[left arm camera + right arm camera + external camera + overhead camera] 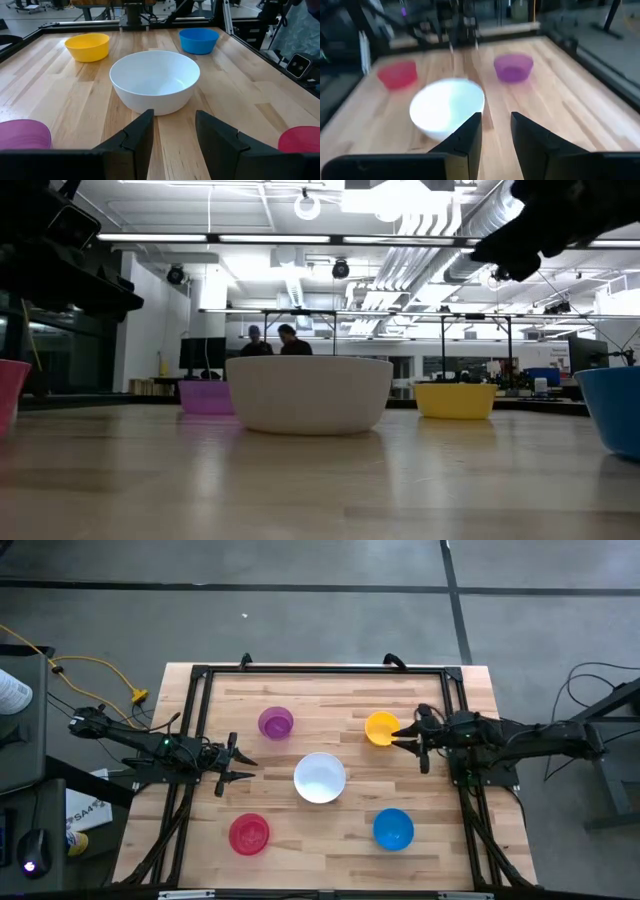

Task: Nest bowls inside each other
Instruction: Stack the yellow bowl on the white bowl

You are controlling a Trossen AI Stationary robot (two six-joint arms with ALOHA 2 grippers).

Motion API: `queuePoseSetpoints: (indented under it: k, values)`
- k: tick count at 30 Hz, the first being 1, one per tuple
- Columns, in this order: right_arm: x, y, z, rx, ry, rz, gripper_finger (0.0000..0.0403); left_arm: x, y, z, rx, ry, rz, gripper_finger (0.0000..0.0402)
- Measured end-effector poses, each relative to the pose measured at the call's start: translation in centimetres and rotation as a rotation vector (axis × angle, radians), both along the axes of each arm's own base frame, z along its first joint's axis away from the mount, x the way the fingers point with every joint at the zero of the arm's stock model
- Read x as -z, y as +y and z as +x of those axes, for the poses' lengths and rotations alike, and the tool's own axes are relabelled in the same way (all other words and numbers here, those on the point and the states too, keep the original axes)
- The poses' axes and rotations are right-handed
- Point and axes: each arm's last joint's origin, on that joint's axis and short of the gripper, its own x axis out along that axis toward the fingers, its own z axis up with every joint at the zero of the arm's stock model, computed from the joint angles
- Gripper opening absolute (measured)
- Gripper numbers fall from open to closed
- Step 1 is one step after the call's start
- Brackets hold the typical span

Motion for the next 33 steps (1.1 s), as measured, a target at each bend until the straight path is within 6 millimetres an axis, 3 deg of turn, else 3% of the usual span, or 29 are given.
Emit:
queuePoseSetpoints:
  k: [11, 20, 33]
  values:
    - [-0.9, -0.2, 2.7, 0.029, 0.258, -0.029, 0.0097, 0.0, 0.0, 0.0, 0.0, 0.0, 0.0, 0.0145]
    - [0.3, -0.5, 4.0, 0.089, 0.46, -0.078, 0.0097, 0.0, 0.0, 0.0, 0.0, 0.0, 0.0, 0.0145]
    - [2.9, -0.7, 4.4, 0.126, 0.701, -0.113, 0.0097, 0.0, 0.0, 0.0, 0.0, 0.001, 0.0, 0.0145]
